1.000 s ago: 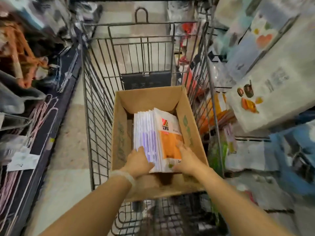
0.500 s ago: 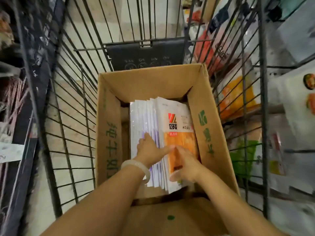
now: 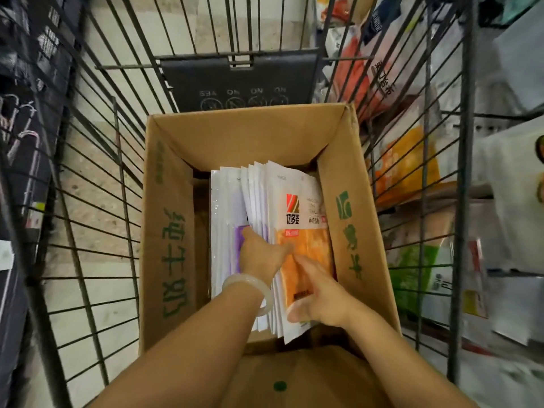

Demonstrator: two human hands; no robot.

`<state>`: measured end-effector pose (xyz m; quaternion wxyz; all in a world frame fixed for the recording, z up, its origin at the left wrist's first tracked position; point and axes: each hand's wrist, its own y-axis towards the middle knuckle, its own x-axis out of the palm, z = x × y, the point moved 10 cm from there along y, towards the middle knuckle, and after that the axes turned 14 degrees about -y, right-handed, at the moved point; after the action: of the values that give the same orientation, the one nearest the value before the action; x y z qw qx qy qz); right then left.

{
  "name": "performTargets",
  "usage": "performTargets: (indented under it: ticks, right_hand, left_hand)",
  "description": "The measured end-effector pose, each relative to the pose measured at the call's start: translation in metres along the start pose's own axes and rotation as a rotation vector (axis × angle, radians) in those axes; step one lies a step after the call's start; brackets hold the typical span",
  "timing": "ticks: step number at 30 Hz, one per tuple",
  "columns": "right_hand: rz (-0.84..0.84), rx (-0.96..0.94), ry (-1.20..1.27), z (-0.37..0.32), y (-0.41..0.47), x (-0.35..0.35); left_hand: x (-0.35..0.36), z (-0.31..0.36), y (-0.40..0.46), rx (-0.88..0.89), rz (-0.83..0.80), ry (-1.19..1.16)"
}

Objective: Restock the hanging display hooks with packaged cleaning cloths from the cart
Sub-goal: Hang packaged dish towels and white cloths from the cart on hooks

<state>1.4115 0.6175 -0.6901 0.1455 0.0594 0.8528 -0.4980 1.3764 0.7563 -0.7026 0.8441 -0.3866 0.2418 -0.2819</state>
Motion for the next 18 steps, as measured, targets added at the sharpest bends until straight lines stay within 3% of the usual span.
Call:
performTargets:
  ticks: [4, 10, 18]
  right_hand:
    - [0.005, 0.015, 0.0, 0.001, -0.006, 0.0]
    - [0.204, 0.052, 0.016, 0.005, 0.0, -0.035]
    - [0.224, 0.116, 0.256, 0.0, 0.041, -0.032]
  left_hand:
    - [-0.009, 0.007, 0.004, 0.032, 0.002, 0.006]
    - [-0.037, 0.027, 0.006, -0.022, -0.075, -0.173]
    - [-0.1, 0.005, 0.028, -0.148, 0.042, -0.012]
